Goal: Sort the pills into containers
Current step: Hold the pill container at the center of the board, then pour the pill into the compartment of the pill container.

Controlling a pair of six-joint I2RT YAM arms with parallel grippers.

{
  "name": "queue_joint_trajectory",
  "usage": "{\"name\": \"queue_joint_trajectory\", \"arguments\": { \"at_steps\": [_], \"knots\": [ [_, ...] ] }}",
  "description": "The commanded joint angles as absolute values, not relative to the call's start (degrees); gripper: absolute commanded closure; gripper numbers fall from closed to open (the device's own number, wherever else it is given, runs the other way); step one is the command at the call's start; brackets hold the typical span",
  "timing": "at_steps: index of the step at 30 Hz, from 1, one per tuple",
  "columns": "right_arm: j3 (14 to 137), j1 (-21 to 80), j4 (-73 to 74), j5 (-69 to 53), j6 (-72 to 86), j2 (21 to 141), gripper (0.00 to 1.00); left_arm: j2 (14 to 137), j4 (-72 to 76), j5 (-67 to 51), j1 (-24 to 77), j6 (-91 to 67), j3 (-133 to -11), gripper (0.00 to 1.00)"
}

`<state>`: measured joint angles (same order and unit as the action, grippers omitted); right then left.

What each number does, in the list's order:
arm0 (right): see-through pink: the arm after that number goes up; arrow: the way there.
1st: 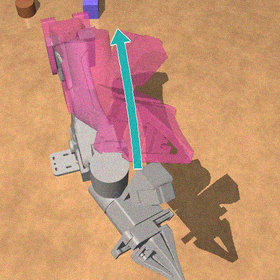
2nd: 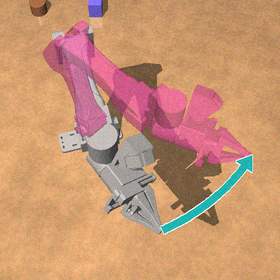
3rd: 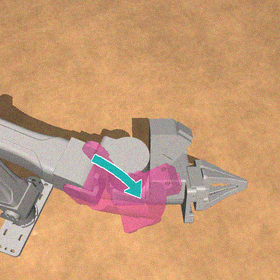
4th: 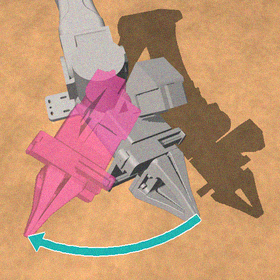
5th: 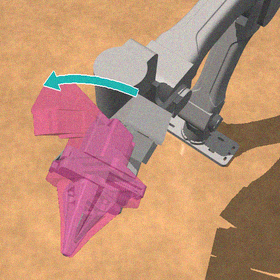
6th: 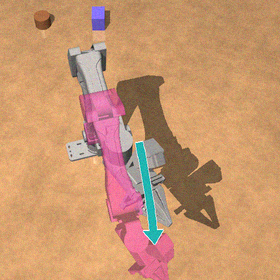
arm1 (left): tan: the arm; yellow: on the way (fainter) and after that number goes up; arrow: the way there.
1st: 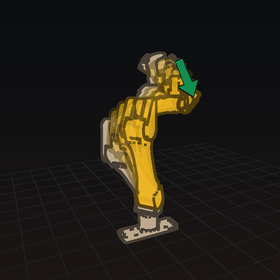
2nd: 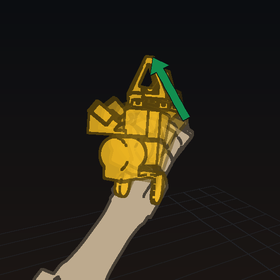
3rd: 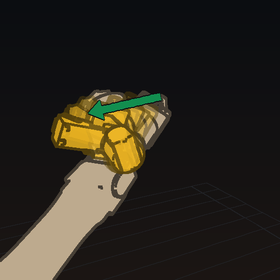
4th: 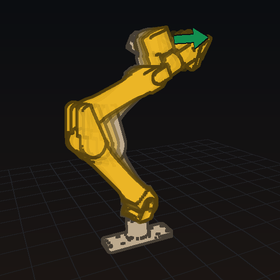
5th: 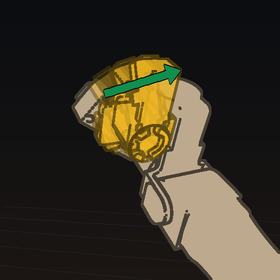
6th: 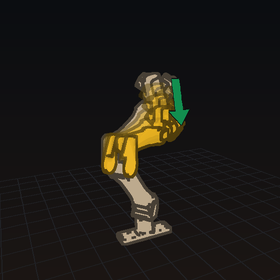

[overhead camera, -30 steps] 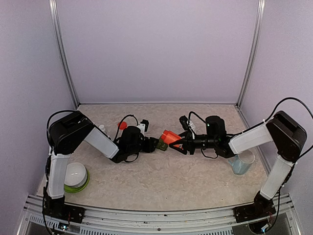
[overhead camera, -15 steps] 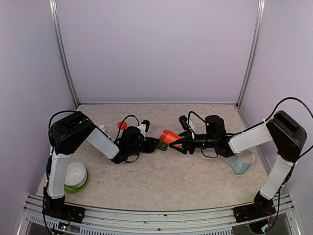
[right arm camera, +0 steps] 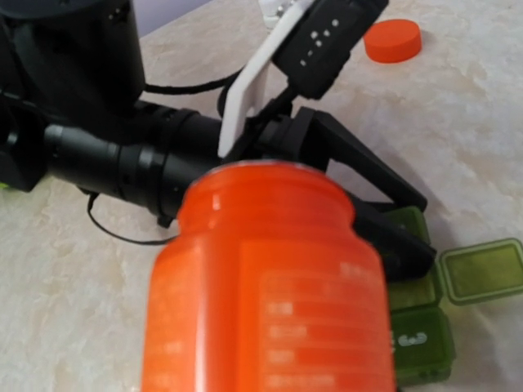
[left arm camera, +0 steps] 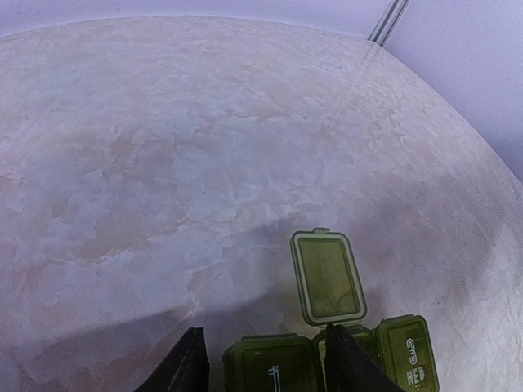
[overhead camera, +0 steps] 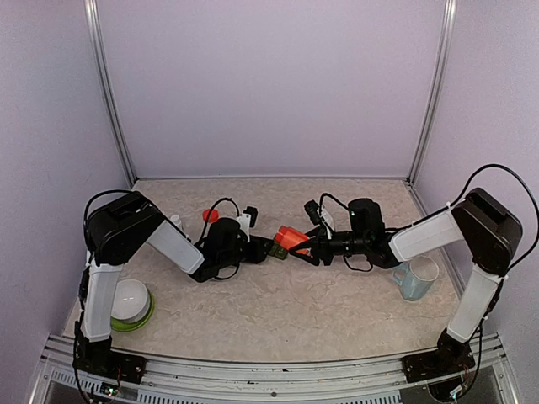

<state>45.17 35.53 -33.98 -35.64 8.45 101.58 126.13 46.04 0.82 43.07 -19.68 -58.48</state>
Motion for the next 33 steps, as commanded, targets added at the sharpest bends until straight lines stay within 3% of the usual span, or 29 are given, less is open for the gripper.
{"name": "queue_joint_trajectory", "arguments": {
  "at_steps": [1, 10, 15, 33],
  "knots": [
    [46.7, 34.9, -34.6, -35.9, 8.0, 102.0, 0.89, 126.6, 47.9, 0.0, 42.2, -20.6, -57.6, 0.54],
    [46.6, 34.9, -34.6, -36.2, 8.0, 102.0, 0.89, 126.4, 48.7, -1.4, 42.1, -20.8, -57.3, 0.75],
    [46.7, 34.9, -34.4, -36.1, 8.0, 102.1, 0.89, 126.5, 48.6, -2.7, 42.0, -20.8, -57.4, 0.81],
    [48.0, 34.9, -31.3, -35.2, 8.0, 104.9, 0.89, 123.8, 44.7, -1.0, 42.2, -23.3, -55.8, 0.81]
  ]
}}
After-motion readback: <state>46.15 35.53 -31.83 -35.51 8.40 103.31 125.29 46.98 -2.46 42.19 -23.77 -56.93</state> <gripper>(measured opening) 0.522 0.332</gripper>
